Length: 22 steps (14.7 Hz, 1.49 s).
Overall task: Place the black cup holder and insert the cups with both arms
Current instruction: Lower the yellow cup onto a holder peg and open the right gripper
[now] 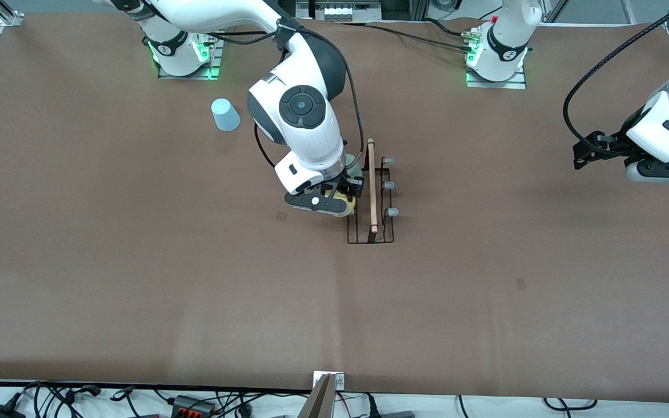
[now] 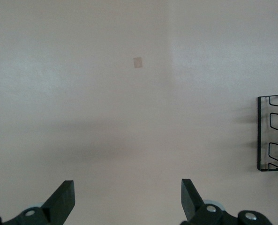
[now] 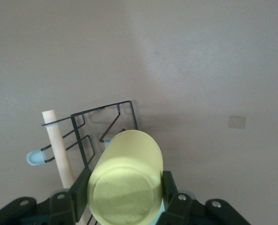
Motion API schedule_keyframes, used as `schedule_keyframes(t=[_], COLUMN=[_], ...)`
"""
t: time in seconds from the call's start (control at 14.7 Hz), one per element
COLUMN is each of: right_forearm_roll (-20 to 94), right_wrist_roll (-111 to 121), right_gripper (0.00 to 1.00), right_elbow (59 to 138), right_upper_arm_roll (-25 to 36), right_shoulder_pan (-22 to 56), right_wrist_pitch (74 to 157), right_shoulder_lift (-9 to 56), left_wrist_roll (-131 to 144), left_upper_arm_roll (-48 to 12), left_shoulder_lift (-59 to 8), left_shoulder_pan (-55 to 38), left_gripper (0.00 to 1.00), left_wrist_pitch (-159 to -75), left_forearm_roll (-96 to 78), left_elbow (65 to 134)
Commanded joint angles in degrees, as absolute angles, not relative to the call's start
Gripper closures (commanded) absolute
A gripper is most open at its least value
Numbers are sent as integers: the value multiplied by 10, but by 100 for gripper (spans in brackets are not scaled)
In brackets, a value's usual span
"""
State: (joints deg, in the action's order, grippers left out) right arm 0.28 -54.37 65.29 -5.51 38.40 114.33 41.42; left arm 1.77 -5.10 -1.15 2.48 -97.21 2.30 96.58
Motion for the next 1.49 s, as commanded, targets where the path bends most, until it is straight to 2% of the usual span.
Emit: schedule_keyframes(t=[0.0, 0.27, 0.75, 0.81, 0.88, 0.95, 1.02, 1.43], right_forearm_roll=[3, -4, -25, -25, -25, -25, -25, -18], right_wrist_roll=[-555, -554, -555, -555, -555, -556, -557, -544], right_gripper=[79, 79, 78, 71, 53, 20, 2, 0], right_elbow=[628, 628, 629, 630, 629, 630, 632, 636], right_upper_arm_roll=[-45, -44, -45, -45, -45, -45, -45, -45], right_shoulder_pan=[392, 398, 410, 410, 410, 411, 411, 406], right_wrist_pitch=[1157, 1187, 1191, 1195, 1197, 1199, 1206, 1200], right_shoulder_lift=[424, 432, 454, 454, 457, 459, 460, 447], left_wrist_roll=[3, 3, 3, 3, 3, 3, 3, 3], left_upper_arm_roll=[-49, -49, -49, -49, -49, -49, -48, -49], left_shoulder_lift=[-5, -5, -5, -5, -5, -5, -5, -5], left_shoulder_pan=[27, 27, 27, 27, 27, 28, 28, 30], left_gripper=[0, 0, 0, 0, 0, 0, 0, 0], left_wrist_pitch=[-971, -970, -970, -970, -970, -967, -965, -965], left_forearm_roll=[11, 11, 11, 11, 11, 11, 11, 11], left_elbow=[972, 972, 972, 972, 972, 972, 972, 972])
